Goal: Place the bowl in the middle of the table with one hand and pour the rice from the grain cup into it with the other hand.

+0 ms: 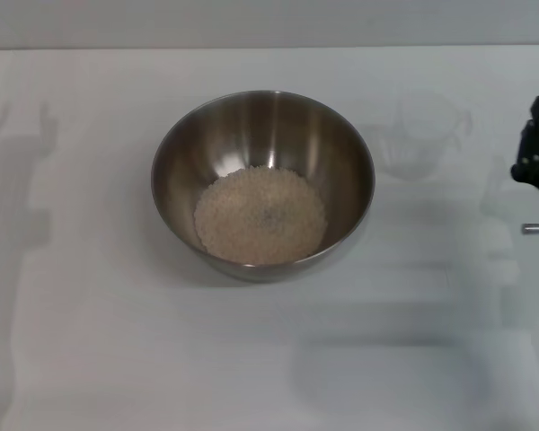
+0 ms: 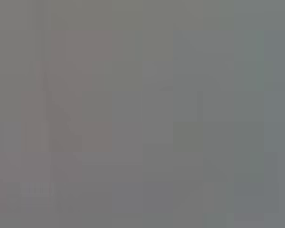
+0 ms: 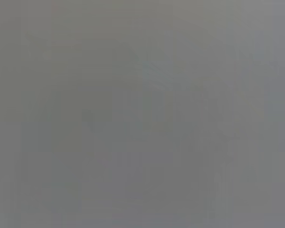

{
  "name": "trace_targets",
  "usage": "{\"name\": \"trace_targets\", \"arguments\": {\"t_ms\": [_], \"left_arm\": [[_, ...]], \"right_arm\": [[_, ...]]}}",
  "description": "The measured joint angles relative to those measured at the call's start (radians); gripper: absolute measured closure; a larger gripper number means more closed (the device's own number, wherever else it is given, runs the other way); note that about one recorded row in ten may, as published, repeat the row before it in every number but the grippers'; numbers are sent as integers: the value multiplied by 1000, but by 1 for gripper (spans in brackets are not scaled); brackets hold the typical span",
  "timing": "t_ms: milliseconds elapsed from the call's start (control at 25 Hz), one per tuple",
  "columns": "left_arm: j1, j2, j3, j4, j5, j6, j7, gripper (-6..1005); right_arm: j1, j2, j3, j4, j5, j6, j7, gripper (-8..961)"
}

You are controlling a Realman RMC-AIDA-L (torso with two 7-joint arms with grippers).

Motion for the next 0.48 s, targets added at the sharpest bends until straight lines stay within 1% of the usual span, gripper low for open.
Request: {"name": "trace_targets", "arguments": {"t_ms": [280, 480], "left_arm": [[22, 3, -4, 11, 0, 1, 0, 428], [14, 2, 1, 51, 1, 12, 5, 428]], "right_arm": [[-64, -1, 7, -35, 1, -101, 1, 764], [-89, 2, 8, -56, 7, -115, 10, 764]]}}
